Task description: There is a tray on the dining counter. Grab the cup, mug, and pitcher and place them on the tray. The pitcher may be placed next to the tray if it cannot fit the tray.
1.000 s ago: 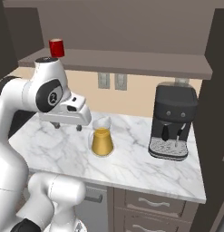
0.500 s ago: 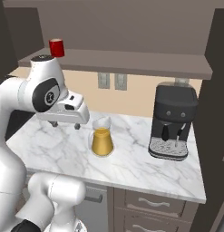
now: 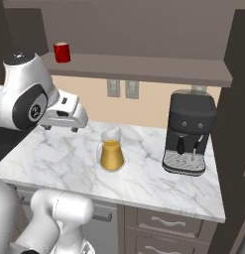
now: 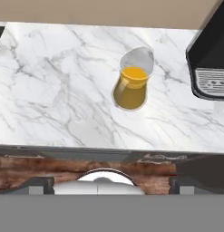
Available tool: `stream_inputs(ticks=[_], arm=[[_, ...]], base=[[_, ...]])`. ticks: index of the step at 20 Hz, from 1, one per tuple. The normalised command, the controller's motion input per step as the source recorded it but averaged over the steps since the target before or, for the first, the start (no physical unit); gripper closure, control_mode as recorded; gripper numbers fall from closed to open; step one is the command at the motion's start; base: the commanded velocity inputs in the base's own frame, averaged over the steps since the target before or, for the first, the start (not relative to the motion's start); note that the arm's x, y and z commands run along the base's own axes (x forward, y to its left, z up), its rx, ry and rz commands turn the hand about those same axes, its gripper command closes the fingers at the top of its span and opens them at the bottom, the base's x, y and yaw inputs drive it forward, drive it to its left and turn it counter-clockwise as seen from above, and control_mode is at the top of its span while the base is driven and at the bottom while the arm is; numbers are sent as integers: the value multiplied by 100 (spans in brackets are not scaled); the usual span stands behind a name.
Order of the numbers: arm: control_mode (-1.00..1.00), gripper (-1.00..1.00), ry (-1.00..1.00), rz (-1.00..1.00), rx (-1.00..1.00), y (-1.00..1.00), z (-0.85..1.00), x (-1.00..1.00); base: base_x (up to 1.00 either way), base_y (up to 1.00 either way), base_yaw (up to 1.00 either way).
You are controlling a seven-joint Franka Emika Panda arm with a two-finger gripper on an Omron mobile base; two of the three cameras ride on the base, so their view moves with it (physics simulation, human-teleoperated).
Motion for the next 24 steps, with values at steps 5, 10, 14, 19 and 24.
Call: stream_inputs(ticks=[5,10,14,19,24], arm=[[-100,-100,-25,3,0,52,37,0],[-100,-100,-22,2,3,45,39,0],[-100,-100,-17,0,2,39,12,28],[-100,-100,-11,1,7,16,16,48],[-100,-100,-5,1,10,3,28,43]], base=[[0,0,0],[0,0,0],[0,0,0],[0,0,0],[0,0,0]])
